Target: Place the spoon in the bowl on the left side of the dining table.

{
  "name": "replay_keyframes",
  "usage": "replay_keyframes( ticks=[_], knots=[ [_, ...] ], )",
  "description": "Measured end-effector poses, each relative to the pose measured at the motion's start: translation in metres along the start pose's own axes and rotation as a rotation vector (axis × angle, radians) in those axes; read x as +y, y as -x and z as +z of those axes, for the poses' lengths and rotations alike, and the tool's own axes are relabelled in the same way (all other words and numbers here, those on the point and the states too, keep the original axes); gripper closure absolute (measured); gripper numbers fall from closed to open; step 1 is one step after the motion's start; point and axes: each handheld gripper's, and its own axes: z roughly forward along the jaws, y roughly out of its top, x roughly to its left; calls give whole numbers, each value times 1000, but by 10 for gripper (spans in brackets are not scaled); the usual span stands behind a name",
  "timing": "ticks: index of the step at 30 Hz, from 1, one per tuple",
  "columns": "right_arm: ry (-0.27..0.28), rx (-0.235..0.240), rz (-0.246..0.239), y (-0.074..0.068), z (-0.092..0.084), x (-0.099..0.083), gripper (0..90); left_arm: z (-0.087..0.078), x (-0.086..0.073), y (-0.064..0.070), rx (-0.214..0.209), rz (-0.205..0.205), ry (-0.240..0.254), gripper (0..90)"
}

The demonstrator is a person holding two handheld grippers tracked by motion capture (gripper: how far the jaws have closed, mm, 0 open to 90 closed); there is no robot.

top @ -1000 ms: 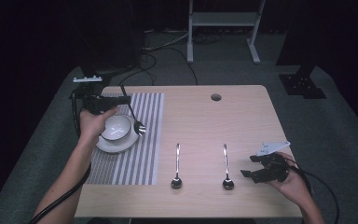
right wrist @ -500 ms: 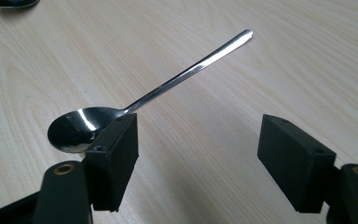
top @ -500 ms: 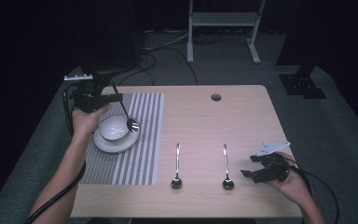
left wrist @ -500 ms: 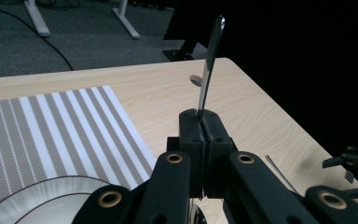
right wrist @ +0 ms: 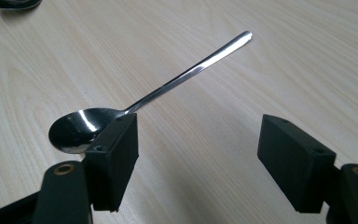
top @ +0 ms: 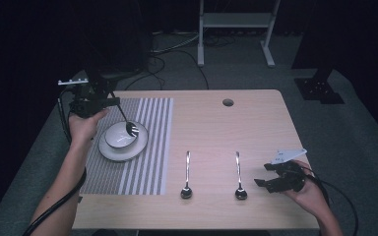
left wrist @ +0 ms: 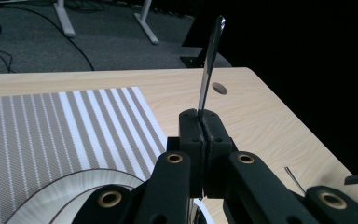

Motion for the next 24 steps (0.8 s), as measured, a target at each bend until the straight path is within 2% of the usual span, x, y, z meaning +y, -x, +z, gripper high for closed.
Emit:
replay_keyframes(
  ticks=[14,24],
  knots=[
    [8,-3,3,0,-2,1,279,-7,-4,-16,48,-32,18,893],
    [5,-4,-1,0,-1,0,279,-11,-14,-31,87,-54,17,893]
  ],
)
